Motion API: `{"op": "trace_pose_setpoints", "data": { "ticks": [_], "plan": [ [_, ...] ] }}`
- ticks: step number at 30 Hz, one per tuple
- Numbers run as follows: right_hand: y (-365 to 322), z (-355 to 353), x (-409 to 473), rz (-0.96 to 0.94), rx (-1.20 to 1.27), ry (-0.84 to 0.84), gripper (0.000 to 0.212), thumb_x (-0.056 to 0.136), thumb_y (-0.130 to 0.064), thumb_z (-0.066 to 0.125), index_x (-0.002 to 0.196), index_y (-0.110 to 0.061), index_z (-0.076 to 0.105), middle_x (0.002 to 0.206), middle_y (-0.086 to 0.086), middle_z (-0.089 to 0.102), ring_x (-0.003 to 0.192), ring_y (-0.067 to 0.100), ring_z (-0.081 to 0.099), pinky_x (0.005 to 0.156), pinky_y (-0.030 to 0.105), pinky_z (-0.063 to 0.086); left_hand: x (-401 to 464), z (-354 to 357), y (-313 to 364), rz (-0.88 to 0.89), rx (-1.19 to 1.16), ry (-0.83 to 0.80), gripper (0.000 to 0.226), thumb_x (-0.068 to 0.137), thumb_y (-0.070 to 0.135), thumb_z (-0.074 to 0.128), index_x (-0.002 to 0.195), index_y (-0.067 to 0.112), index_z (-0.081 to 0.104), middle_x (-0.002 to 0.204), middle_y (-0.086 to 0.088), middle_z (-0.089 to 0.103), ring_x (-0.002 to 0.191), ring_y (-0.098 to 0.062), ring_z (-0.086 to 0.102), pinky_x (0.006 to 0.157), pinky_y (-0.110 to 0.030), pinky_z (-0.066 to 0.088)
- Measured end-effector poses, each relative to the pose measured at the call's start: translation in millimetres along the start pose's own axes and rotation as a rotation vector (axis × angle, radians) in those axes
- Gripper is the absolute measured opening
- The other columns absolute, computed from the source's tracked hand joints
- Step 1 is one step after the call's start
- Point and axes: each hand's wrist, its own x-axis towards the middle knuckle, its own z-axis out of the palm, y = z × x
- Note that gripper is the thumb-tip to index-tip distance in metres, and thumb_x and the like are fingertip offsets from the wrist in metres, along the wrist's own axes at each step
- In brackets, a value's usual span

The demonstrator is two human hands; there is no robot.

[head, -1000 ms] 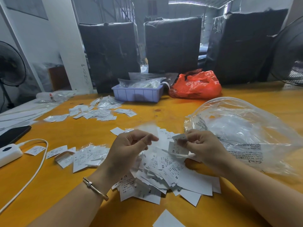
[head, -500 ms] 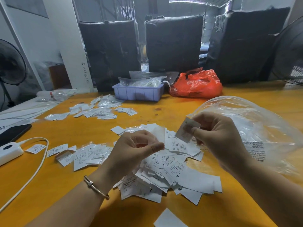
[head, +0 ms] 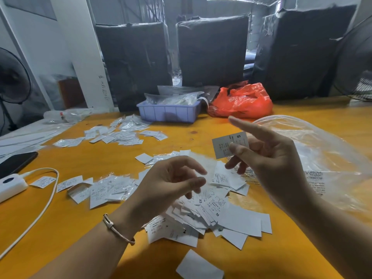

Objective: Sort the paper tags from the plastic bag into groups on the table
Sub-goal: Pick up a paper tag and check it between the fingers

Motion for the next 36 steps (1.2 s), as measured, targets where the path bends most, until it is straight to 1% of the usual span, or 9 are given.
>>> {"op": "trace_pose_setpoints", "data": {
  "ticks": [3, 5, 8, 11, 16, 21, 27, 31, 36],
  "plan": [
    [0.0, 3.9, -0.4, 0.019, 0.018, 0.007, 0.029, 0.088, 0.007, 0.06, 0.098, -0.016, 0.075, 0.076, 0.005, 0.073, 0.058, 0.02, 0.068, 0.049, 0.024, 0.049, 0.1, -0.6, 1.9, 0.015, 0.009, 0.02, 0.017, 0.087, 0.026, 0.063, 0.088, 0.013, 0.075, 0.066, -0.002, 0.068, 0.06, -0.012, 0.06, 0.056, -0.016, 0.046],
    [-0.7, 6.3, -0.6, 0.035, 0.036, -0.003, 0.029, 0.089, 0.01, 0.057, 0.092, -0.012, 0.076, 0.079, 0.008, 0.073, 0.058, 0.019, 0.067, 0.05, 0.023, 0.048, 0.3, -0.6, 1.4, 0.001, 0.008, 0.047, 0.025, 0.091, 0.03, 0.056, 0.089, 0.014, 0.076, 0.066, -0.001, 0.067, 0.061, -0.013, 0.06, 0.055, -0.018, 0.044],
    [-0.8, 7.2, -0.8, 0.054, 0.033, -0.015, 0.029, 0.089, 0.01, 0.056, 0.092, -0.012, 0.075, 0.081, 0.005, 0.073, 0.061, 0.015, 0.067, 0.051, 0.022, 0.047, 0.7, -0.7, -0.2, -0.007, 0.044, 0.061, 0.029, 0.093, 0.032, 0.054, 0.092, 0.013, 0.077, 0.075, 0.0, 0.072, 0.069, -0.011, 0.063, 0.061, -0.018, 0.045],
    [-2.1, 6.4, -1.6, 0.047, 0.009, -0.021, 0.029, 0.088, 0.009, 0.059, 0.095, -0.015, 0.074, 0.084, 0.004, 0.074, 0.063, 0.014, 0.067, 0.052, 0.022, 0.047, 0.0, -0.6, 0.3, 0.016, 0.084, 0.054, 0.024, 0.088, 0.032, 0.063, 0.091, 0.014, 0.078, 0.081, 0.001, 0.075, 0.079, -0.011, 0.067, 0.068, -0.015, 0.048],
    [-10.8, 5.0, -3.1, -0.006, 0.036, -0.047, 0.023, 0.086, 0.006, 0.063, 0.095, -0.013, 0.074, 0.081, 0.007, 0.073, 0.062, 0.015, 0.066, 0.052, 0.024, 0.047, -0.6, -2.3, 0.5, 0.001, 0.061, 0.038, 0.02, 0.079, 0.032, 0.072, 0.087, 0.015, 0.08, 0.078, -0.004, 0.074, 0.077, -0.019, 0.067, 0.073, -0.026, 0.056],
    [-15.1, 4.3, -4.5, -0.08, -0.073, -0.087, 0.02, 0.085, 0.002, 0.066, 0.096, -0.013, 0.074, 0.077, -0.004, 0.073, 0.06, 0.012, 0.065, 0.053, 0.017, 0.047, -0.5, -1.3, 1.0, -0.006, 0.076, 0.007, 0.018, 0.079, 0.031, 0.073, 0.084, 0.015, 0.079, 0.076, -0.003, 0.073, 0.073, -0.015, 0.065, 0.071, -0.023, 0.055],
    [-15.1, 4.9, -5.7, -0.164, -0.232, -0.089, 0.024, 0.087, -0.003, 0.066, 0.096, -0.024, 0.072, 0.082, -0.003, 0.071, 0.062, 0.011, 0.067, 0.054, 0.037, 0.053, -1.3, -1.9, 1.2, -0.005, 0.079, 0.001, 0.014, 0.079, 0.03, 0.074, 0.082, 0.018, 0.08, 0.075, -0.002, 0.073, 0.072, -0.014, 0.065, 0.07, -0.022, 0.055],
    [-13.3, 3.9, -5.3, -0.192, -0.288, -0.082, 0.02, 0.088, -0.006, 0.066, 0.099, -0.021, 0.073, 0.084, -0.005, 0.071, 0.062, 0.007, 0.066, 0.054, 0.03, 0.053, -0.5, -1.4, 0.6, -0.017, 0.086, -0.005, 0.014, 0.078, 0.032, 0.073, 0.082, 0.02, 0.079, 0.075, 0.001, 0.073, 0.073, -0.012, 0.066, 0.07, -0.022, 0.055],
    [-11.8, 5.0, -4.9, -0.241, -0.36, -0.102, 0.019, 0.089, -0.009, 0.065, 0.101, -0.023, 0.072, 0.085, -0.01, 0.071, 0.065, 0.002, 0.067, 0.051, 0.013, 0.048, -1.4, -0.7, 1.0, -0.015, 0.071, -0.022, 0.011, 0.077, 0.032, 0.075, 0.08, 0.022, 0.079, 0.075, 0.0, 0.073, 0.073, -0.013, 0.066, 0.07, -0.023, 0.055]
  ]
}}
